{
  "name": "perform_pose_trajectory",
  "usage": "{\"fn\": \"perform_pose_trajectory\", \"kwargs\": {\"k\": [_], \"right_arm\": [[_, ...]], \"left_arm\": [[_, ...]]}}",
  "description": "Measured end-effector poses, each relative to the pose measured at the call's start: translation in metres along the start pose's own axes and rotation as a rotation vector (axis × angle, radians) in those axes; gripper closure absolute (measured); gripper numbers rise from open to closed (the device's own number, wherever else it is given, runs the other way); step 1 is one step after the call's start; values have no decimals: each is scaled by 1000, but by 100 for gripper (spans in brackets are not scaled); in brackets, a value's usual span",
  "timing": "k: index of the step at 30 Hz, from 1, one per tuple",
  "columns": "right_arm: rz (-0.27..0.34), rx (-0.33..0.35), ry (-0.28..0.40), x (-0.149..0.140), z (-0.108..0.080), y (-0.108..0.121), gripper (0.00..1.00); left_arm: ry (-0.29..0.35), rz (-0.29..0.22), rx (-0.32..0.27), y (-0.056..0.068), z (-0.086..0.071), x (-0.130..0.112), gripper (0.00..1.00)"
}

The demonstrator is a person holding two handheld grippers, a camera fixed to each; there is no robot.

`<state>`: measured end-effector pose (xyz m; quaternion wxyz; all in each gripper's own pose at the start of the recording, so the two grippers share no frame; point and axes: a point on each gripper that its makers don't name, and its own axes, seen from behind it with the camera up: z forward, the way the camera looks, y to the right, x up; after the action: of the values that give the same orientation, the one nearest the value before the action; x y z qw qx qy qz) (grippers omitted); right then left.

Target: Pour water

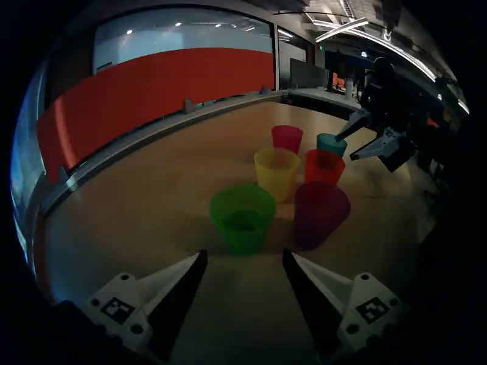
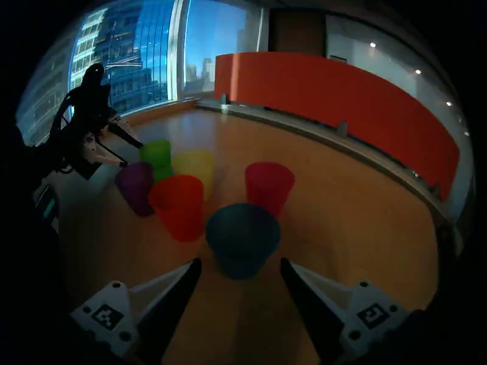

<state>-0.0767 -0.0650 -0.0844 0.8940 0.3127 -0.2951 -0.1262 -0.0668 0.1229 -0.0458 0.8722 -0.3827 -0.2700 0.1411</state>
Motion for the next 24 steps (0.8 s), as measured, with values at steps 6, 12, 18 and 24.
{"fn": "perform_pose_trajectory", "kwargs": {"k": [6, 12, 18, 24], "right_arm": [[22, -35, 31, -3, -20, 0, 0], [48, -80, 87, 4, -41, 5, 0], [74, -129, 159, 23, -58, 14, 0], [88, -186, 261, 52, -69, 23, 0]], "left_arm": [[54, -27, 57, -4, -15, 6, 9], [118, -46, 111, -8, -30, 16, 9], [184, -48, 163, -11, -41, 29, 9], [284, -68, 237, -23, -56, 50, 9]]}}
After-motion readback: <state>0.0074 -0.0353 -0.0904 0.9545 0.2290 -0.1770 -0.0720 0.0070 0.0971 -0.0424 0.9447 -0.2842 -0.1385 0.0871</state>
